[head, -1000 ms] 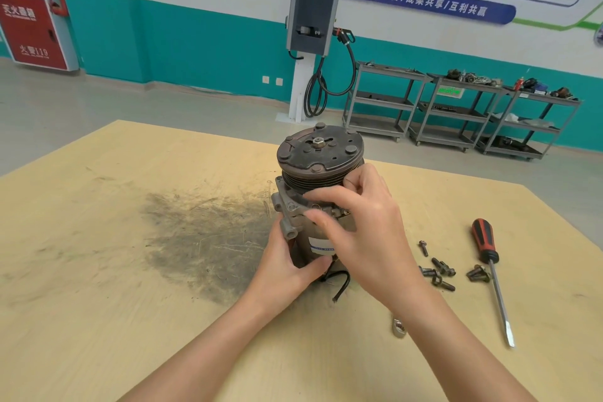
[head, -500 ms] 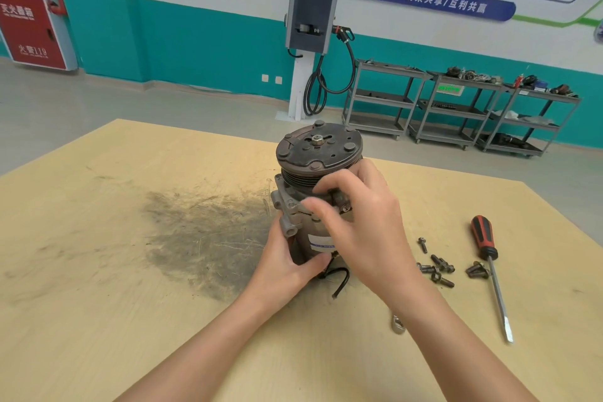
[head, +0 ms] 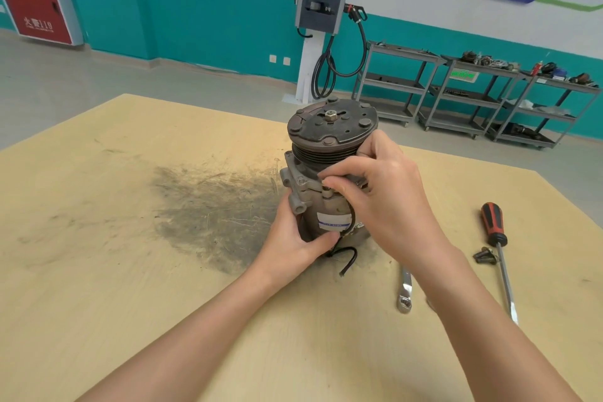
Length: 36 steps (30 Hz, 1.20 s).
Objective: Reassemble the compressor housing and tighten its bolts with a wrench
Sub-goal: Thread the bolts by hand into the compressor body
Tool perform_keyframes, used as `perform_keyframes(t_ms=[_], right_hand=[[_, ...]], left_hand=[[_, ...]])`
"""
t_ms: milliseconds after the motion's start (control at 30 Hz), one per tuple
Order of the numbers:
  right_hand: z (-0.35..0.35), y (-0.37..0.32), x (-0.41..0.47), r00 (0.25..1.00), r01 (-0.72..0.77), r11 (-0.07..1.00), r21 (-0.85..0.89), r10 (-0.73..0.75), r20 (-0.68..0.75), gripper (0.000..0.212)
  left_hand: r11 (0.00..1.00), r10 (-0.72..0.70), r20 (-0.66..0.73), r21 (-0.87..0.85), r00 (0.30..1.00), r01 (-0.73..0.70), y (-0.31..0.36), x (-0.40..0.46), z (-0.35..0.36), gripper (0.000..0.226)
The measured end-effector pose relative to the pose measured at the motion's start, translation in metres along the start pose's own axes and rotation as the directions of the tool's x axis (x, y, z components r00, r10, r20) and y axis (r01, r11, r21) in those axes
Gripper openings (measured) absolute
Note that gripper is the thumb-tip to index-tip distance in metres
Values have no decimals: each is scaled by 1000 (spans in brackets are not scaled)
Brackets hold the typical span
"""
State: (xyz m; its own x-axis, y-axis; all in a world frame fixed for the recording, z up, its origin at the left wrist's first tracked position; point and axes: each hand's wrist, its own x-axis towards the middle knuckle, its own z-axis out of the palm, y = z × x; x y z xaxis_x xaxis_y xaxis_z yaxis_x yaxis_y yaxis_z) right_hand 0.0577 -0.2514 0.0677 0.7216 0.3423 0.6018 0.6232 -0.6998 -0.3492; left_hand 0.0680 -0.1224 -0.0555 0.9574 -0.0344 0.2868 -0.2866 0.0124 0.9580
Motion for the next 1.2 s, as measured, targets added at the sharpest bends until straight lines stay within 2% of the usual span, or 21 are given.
perform_keyframes(t_ms=[133,267,433,533,633,767,867,1033,1200], right_hand=[[3,-3,0,998,-28,999,15,29,-47,8],[14,-5,-3,992,-57,998,1,57,-115,19],[24,-10,-6,978,-88,995,-47,78,-191,28],[24,-11,-7,979,-105,994,8,105,-177,30],[17,-9,-9,983,-97,986,136,116,-141,19],[12,-7,-9,991,-84,992,90,93,-100,14],[16,-8,-7,986,-97,992,84,107,-124,11],[29,-12,-8,968,-118,993,0,115,-221,29],[21,-9,-11,979,-93,986,137,116,-171,26]], left_hand=[[1000,0,-5,-19,1000,0,0,0,1,74],[1000,21,-19,18,1000,-21,0,1,1,67],[1000,25,-22,1,999,-25,-2,3,0,72],[999,33,-24,11,999,-32,-4,3,0,72],[999,33,-27,6,999,-33,-2,2,1,72],[999,47,-29,14,998,-47,0,2,2,69],[999,51,-21,20,998,-50,-1,2,1,66],[999,46,-19,25,999,-45,-3,3,0,70],[999,24,-19,28,1000,-24,-4,3,0,73]])
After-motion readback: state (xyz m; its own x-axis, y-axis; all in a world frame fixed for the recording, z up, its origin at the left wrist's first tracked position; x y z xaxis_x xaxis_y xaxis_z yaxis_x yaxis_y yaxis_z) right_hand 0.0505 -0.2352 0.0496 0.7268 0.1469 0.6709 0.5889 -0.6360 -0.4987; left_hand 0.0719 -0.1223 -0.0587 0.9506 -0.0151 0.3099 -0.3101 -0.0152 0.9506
